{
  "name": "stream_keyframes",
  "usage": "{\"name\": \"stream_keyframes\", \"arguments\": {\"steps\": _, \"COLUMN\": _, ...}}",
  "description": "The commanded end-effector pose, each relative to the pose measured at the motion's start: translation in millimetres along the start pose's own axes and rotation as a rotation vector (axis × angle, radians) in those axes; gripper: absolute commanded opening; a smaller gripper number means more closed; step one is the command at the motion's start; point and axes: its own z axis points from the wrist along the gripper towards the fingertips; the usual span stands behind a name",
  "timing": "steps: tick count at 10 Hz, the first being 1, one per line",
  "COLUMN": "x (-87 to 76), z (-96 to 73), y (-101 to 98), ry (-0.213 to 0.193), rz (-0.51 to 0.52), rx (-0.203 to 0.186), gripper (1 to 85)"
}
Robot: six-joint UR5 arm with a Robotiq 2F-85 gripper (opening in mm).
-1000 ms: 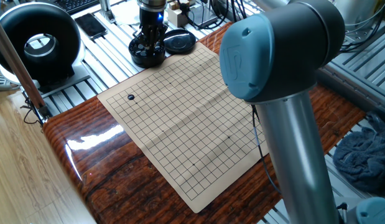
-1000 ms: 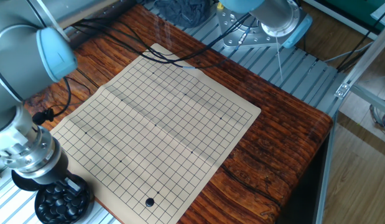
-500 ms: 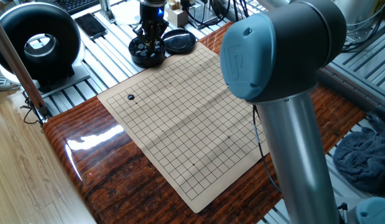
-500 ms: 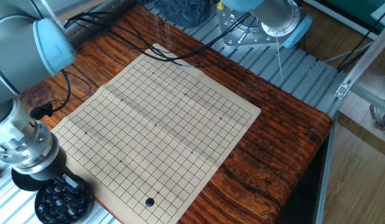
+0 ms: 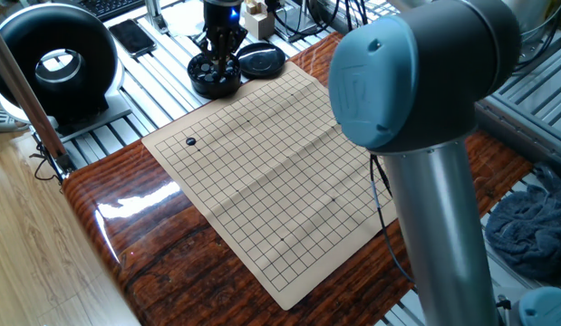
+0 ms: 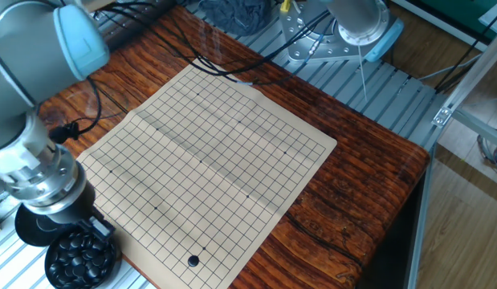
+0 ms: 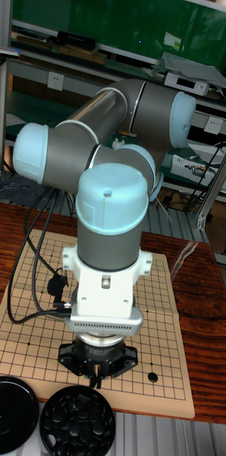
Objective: Play the first move as black on the 3-4 point in the upper right corner of the Go board
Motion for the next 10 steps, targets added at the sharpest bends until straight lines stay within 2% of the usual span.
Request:
{"name": "stream_keyframes", "arguments": {"steps": 1, "x": 10.2, "z": -0.9, "y": 16.8, "ry": -0.003, "rz": 0.037, "rx": -0.029, "gripper": 2.3}}
{"name": "stream_keyframes", "arguments": {"steps": 4, "x": 15.8, "z": 5.5, "y": 26.8, "ry": -0.014, "rz": 0.069, "rx": -0.024, "gripper": 1.3}}
{"name": "stream_keyframes", "arguments": {"steps": 10, "x": 22.5, "z": -0.8, "y": 53.9, "ry": -0.027, "rz": 0.148, "rx": -0.023, "gripper": 1.3}}
